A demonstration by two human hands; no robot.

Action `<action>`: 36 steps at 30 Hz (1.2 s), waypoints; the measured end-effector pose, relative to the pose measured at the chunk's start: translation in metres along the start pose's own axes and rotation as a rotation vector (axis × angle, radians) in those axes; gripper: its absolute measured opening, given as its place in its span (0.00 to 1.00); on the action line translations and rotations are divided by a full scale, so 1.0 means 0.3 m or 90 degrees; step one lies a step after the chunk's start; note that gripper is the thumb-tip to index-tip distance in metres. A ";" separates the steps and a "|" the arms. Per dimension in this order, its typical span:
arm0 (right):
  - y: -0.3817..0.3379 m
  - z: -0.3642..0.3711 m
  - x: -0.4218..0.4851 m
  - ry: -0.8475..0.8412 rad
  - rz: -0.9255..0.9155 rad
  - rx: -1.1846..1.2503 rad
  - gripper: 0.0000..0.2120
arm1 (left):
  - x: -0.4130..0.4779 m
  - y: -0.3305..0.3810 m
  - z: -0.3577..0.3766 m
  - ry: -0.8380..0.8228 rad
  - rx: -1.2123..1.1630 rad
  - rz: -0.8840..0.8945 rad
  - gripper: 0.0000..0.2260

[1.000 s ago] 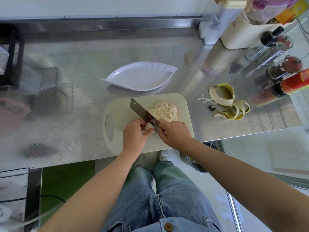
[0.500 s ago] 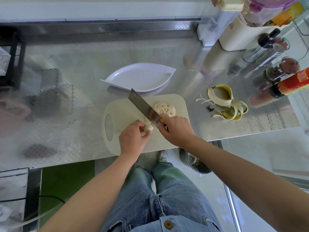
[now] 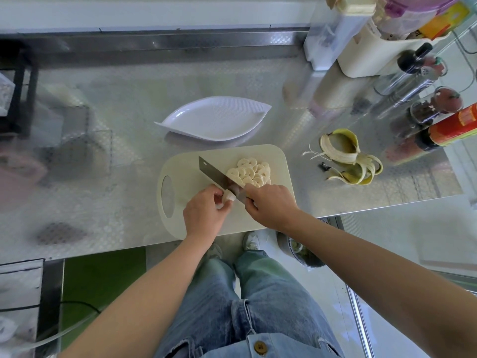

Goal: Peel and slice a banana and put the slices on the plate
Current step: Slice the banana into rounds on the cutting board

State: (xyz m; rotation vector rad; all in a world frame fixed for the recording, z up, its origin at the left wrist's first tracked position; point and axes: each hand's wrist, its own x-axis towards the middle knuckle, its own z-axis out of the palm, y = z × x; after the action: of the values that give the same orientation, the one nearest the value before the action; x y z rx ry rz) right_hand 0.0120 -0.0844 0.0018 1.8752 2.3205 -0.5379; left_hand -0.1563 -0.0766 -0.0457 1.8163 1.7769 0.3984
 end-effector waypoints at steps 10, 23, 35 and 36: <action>0.006 0.008 -0.003 0.024 -0.006 0.029 0.06 | 0.000 -0.001 -0.002 0.002 -0.004 0.006 0.10; -0.004 -0.019 -0.010 0.077 -0.010 0.026 0.09 | 0.001 0.009 -0.011 0.003 0.005 0.005 0.11; -0.013 -0.013 -0.003 0.039 -0.012 -0.001 0.06 | 0.006 0.007 -0.007 0.001 0.001 0.004 0.10; -0.013 -0.004 0.000 0.033 -0.011 -0.005 0.06 | 0.007 0.005 -0.006 0.000 0.002 0.002 0.10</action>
State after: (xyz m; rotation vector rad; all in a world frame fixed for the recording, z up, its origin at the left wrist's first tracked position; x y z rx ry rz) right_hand 0.0084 -0.0848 0.0036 1.8889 2.3695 -0.4871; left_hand -0.1560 -0.0743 -0.0438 1.8220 1.7750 0.3977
